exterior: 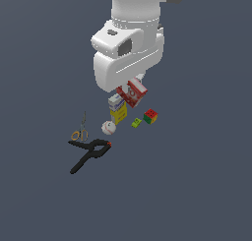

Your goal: Pick up a designated object from a clutter of objects.

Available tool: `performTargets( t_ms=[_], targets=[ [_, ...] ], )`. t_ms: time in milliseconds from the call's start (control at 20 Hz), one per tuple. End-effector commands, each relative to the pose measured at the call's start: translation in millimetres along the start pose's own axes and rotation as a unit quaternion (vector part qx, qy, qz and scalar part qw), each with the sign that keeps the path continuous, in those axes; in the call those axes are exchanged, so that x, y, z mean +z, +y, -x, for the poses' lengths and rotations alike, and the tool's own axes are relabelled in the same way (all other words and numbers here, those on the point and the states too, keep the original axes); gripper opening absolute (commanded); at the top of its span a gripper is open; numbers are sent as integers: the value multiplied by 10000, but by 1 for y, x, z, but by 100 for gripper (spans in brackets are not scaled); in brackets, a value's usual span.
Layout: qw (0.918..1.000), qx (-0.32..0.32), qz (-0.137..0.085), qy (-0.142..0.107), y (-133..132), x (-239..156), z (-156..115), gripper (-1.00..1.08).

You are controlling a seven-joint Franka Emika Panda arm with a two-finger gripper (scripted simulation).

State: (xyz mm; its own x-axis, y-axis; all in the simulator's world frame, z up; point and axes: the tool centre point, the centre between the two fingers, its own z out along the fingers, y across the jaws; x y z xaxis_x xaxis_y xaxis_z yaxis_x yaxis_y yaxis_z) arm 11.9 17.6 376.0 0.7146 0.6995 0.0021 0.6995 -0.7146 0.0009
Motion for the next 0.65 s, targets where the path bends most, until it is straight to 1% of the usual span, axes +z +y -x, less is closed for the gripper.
performTargets(
  t_ms=[0,300,600],
  targets=[
    [10000,-1,-3,-7,5,-9,-1,-100],
    [10000,0,-4,-11,11,-20,-2,-100],
    [10000,0,-4,-11,11,-20,-3,-100]
  ],
)
